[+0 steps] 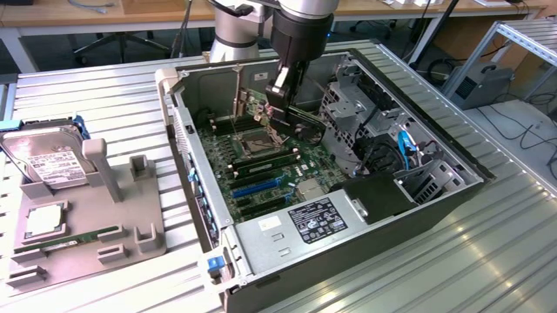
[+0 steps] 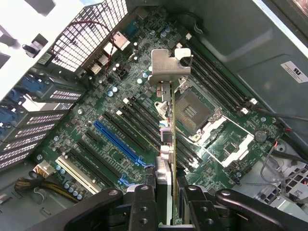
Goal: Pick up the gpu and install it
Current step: 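Insert the gpu into the slot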
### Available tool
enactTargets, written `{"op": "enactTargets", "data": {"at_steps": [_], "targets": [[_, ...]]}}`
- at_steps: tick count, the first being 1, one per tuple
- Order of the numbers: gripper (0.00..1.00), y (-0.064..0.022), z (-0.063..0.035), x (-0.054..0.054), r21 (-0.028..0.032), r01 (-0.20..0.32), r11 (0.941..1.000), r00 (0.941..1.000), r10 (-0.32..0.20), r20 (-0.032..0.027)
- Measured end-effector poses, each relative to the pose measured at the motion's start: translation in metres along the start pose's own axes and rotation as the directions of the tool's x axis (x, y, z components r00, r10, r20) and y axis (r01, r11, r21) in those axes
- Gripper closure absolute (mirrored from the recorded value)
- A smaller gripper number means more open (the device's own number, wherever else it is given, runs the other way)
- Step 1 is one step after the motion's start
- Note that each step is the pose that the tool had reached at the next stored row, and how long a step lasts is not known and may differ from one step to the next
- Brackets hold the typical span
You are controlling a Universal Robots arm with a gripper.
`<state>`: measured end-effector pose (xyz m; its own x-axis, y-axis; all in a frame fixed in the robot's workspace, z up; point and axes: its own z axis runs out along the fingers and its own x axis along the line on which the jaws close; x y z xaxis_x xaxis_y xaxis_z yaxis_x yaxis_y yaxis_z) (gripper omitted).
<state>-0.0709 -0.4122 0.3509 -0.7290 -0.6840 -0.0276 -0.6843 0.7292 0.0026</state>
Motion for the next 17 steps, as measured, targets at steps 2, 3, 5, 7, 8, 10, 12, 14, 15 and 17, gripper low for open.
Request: {"op": "enactTargets", "data": {"at_steps": [2,3,5,7,8,10,12,14,15,17], "targets": [[0.73,0.0,0.0,0.0,-0.0001,0.005,1.0,1.0,-0.005,-0.0001],[0.73,0.0,0.0,0.0,-0.0002,0.008,1.0,1.0,-0.008,-0.0001],[0.73,0.0,0.0001,0.0,-0.0003,0.013,0.9999,0.9999,-0.013,-0.0001],[0.73,0.0,0.0001,0.0,-0.0005,0.018,0.9998,0.9998,-0.018,-0.0001],[0.73,0.0,0.0002,0.0,-0.0006,0.02,0.9998,0.9998,-0.02,-0.0001],[0.73,-0.0001,0.0003,-0.0001,-0.0008,0.028,0.9996,0.9996,-0.028,-0.0001],[0.73,-0.0001,0.0005,-0.0002,-0.001,0.035,0.9994,0.9994,-0.035,-0.0001],[0.73,-0.0003,0.0006,-0.0003,-0.0011,0.042,0.9991,0.9991,-0.042,-0.0001],[0.73,-0.0003,0.0006,-0.0004,-0.0012,0.046,0.999,0.999,-0.046,-0.0001],[0.73,-0.0004,0.0007,-0.0004,-0.0014,0.052,0.9987,0.9987,-0.052,-0.0002]]}}
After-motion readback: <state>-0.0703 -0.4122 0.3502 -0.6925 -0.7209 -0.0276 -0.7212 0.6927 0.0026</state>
